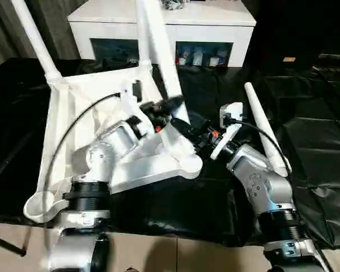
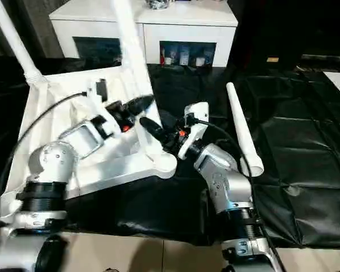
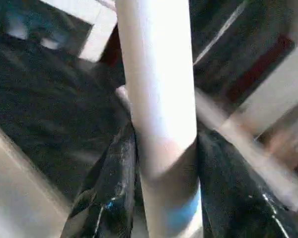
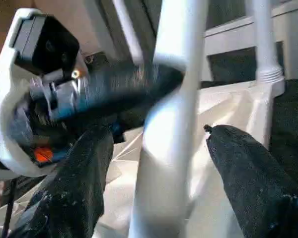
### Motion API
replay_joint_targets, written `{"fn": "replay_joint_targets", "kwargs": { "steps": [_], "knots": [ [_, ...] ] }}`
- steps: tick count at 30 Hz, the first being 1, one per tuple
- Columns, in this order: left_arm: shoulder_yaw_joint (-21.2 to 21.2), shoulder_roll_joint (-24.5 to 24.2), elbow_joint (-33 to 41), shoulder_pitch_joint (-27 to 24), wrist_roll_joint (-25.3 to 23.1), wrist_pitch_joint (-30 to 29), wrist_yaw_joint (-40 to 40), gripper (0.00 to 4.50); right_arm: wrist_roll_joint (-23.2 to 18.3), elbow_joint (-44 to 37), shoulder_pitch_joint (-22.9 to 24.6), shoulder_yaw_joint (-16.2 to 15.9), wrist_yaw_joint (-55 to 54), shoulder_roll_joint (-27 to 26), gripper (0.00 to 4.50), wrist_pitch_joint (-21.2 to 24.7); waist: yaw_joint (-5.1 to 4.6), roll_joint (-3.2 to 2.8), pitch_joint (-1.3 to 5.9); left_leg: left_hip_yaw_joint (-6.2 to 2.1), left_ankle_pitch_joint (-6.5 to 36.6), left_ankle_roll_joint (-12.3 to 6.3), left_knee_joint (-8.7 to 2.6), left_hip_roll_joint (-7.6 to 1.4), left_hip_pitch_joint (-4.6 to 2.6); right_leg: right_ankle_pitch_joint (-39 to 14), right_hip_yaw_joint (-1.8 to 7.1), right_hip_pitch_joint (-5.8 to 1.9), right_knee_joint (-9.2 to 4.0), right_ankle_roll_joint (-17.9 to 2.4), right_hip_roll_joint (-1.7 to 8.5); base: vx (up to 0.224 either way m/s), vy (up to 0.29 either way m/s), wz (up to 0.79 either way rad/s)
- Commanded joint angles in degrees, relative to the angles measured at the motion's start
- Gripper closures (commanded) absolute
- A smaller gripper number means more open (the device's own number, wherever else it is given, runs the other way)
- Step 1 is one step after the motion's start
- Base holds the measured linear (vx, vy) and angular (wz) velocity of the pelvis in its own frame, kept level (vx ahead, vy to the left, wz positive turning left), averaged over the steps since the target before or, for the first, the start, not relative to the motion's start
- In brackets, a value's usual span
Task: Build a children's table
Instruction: Rotate leg to tighten
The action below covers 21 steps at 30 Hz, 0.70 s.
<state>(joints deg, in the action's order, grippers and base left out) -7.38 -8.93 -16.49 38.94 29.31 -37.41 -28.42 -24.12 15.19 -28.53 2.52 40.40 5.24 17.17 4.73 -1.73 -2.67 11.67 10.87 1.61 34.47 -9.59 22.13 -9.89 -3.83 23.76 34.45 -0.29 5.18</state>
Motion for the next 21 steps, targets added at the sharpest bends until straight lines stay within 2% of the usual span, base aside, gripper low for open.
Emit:
{"fn": "replay_joint_targets", "kwargs": {
  "steps": [1,2,5,7,9,10,11,12,13,15,21],
  "knots": [
    [0.57,-1.76,-1.02,0.76,-2.81,2.18,-1.49,2.92,-0.26,-0.78,-1.49,2.02,0.55,1.13,0.79,-0.85,0.02,-0.23,4.09,-2.02,6.7,-2.95,-3.99,-3.2,-1.36,-3.73,2.34,-3.4,-3.02,-12.25,3.19,0.0,0.0,0.0],
    [1.94,-4.58,-1.97,1.18,-5.3,3.64,-2.65,2.92,-0.22,-0.9,-1.97,2.17,1.98,2.59,0.79,-1.19,-0.07,-0.25,4.11,-1.89,6.48,-2.72,-3.9,-3.19,-1.46,-3.07,2.38,-3.31,-2.91,-12.74,3.18,0.0,0.0,0.0],
    [5.13,-10.25,-3.11,1.81,-9.98,6.17,-5.31,2.93,0.0,-1.17,-3.18,2.7,3.85,5.25,0.39,-2.24,-0.04,-0.4,4.23,-1.89,5.97,-2.86,-3.78,-3.16,-1.5,-1.88,2.34,-3.29,-2.61,-12.94,3.17,0.0,0.0,0.0],
    [8.55,-14.65,-2.28,1.72,-12.94,7.08,-8.33,2.93,2.51,-1.3,-4.32,1.55,4.93,7.87,0.34,-5.12,0.2,-0.49,4.33,-1.89,5.41,-2.75,-3.72,-3.26,-1.68,-1.39,2.23,-3.13,-2.37,-13.47,3.12,0.0,0.0,0.0],
    [11.79,-17.83,-1.59,1.64,-15.37,7.74,-10.61,2.93,11.44,0.34,-5.38,-2.81,3.67,11.37,0.09,-14.31,0.29,-0.49,4.25,-1.78,5.52,-1.83,-3.65,-3.25,-1.75,-1.66,2.2,-2.97,-2.29,-13.68,3.17,0.0,0.0,0.0],
    [12.49,-18.46,-1.4,1.6,-15.9,7.92,-11.11,2.93,13.65,0.77,-5.63,-3.88,3.19,12.16,0.02,-16.5,0.45,-0.47,4.25,-1.83,5.38,-1.28,-3.64,-3.35,-1.77,-2.09,2.11,-2.75,-2.32,-13.44,3.23,0.0,0.0,0.0],
    [15.67,-21.05,-0.1,1.5,-18.64,8.67,-13.58,2.93,25.11,3.67,-7.56,-9.18,-0.87,15.91,0.0,-26.83,0.36,-0.49,4.13,-1.74,5.78,-0.45,-3.65,-3.2,-1.8,-2.94,2.17,-2.78,-2.31,-13.57,3.27,0.0,0.0,0.0],
    [16.73,-21.8,0.48,1.57,-19.59,8.97,-14.63,2.93,29.0,4.72,-8.61,-10.94,-2.62,17.16,0.0,-29.98,0.21,-0.33,3.94,-1.61,6.56,0.73,-3.66,-3.08,-1.74,-4.98,2.18,-2.7,-2.5,-13.33,3.3,0.0,0.0,0.0],
    [17.13,-22.05,0.8,1.72,-19.94,8.95,-14.96,2.93,31.07,5.29,-9.33,-11.84,-3.83,17.79,0.0,-31.43,0.01,-0.25,3.86,-1.49,7.48,0.72,-3.69,-2.94,-1.7,-5.81,2.35,-2.88,-2.62,-13.37,3.29,0.0,0.0,0.0],
    [18.43,-22.71,1.7,2.33,-20.76,9.06,-16.33,2.94,38.19,7.17,-11.86,-15.28,-8.4,20.01,0.0,-35.0,0.04,-0.25,3.77,-1.57,9.66,0.67,-3.73,-3.01,-1.69,-7.47,2.66,-3.05,-2.75,-13.57,3.5,0.0,0.0,0.0],
    [22.57,-24.4,4.39,4.07,-22.93,8.9,-19.62,2.94,53.37,12.85,-17.9,-22.72,-21.4,23.77,0.0,-40.14,-0.35,-0.04,3.77,-1.65,9.64,0.27,-3.54,-2.85,-1.49,-6.89,2.67,-3.13,-2.49,-14.15,3.14,0.0,0.0,0.0]
  ]
}}
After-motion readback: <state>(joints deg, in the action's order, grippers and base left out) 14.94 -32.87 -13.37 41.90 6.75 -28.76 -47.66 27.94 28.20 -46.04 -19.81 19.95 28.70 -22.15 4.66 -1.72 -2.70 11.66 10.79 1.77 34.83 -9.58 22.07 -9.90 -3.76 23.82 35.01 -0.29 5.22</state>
